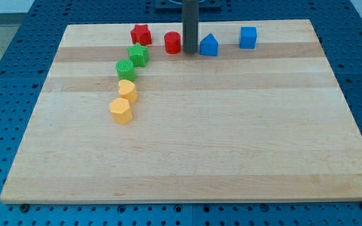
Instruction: Move blue traingle closer to yellow hexagon
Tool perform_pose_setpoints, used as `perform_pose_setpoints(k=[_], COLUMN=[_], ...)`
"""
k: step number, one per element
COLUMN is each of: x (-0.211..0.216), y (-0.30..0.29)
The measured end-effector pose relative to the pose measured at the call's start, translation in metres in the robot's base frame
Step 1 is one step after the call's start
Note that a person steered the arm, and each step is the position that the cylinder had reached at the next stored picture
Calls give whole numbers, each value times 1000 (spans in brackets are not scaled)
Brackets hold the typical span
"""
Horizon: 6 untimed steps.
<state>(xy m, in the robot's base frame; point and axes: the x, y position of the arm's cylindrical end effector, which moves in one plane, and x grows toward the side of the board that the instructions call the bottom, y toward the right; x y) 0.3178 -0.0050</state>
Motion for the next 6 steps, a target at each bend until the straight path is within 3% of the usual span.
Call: perform_pose_setpoints(k=[2,5,6], x=[-28,-62,-59], y=[-16,33,91])
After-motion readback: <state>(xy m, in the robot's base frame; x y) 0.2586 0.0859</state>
